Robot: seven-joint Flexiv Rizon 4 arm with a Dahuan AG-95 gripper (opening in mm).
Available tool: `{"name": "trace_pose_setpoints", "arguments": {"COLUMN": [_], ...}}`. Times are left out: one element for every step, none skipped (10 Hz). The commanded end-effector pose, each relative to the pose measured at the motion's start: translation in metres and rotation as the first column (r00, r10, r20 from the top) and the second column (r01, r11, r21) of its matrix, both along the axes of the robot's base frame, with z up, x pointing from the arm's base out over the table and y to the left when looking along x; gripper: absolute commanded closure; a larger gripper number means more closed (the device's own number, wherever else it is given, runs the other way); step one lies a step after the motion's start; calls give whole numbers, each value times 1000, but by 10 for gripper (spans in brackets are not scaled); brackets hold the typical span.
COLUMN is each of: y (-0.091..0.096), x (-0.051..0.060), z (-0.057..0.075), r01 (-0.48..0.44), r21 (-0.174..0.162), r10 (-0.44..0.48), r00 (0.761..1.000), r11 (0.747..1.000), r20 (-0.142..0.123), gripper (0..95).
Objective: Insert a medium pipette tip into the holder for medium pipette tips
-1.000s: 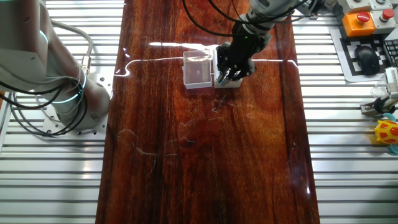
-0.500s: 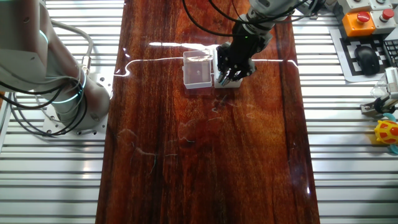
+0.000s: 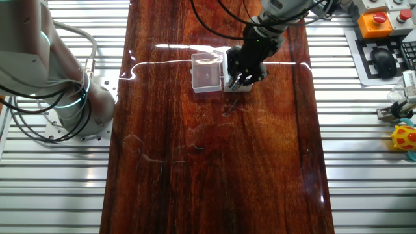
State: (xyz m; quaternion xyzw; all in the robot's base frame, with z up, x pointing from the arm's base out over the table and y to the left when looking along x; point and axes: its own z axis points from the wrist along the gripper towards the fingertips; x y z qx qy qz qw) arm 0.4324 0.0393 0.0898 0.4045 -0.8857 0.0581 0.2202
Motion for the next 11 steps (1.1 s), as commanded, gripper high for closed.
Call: {"name": "trace_pose_setpoints", "arguments": {"y": [1, 1, 1, 1, 2, 3, 4, 5, 6, 6, 6], "x": [0, 0, 0, 0, 0, 0, 1, 1, 1, 1, 1], "z": [-1, -1, -1, -1, -1, -2, -2, -2, -2, -2, -2], "r01": [-1, -2, -3, -5, -7, -15, -29, -37, -44, -56, -65], "r21": [0, -6, -9, -15, -15, -16, -32, -37, -43, -55, -68], "r10": [1, 2, 3, 5, 6, 15, 29, 36, 43, 55, 64], "r00": [1000, 1000, 1000, 1000, 1000, 1000, 1000, 999, 999, 998, 998], "r11": [1000, 1000, 1000, 1000, 1000, 1000, 999, 999, 998, 997, 996], "r20": [0, -2, -3, -5, -5, -8, -13, -16, -18, -23, -26], "gripper": [950, 950, 950, 950, 950, 950, 950, 950, 950, 950, 950]}}
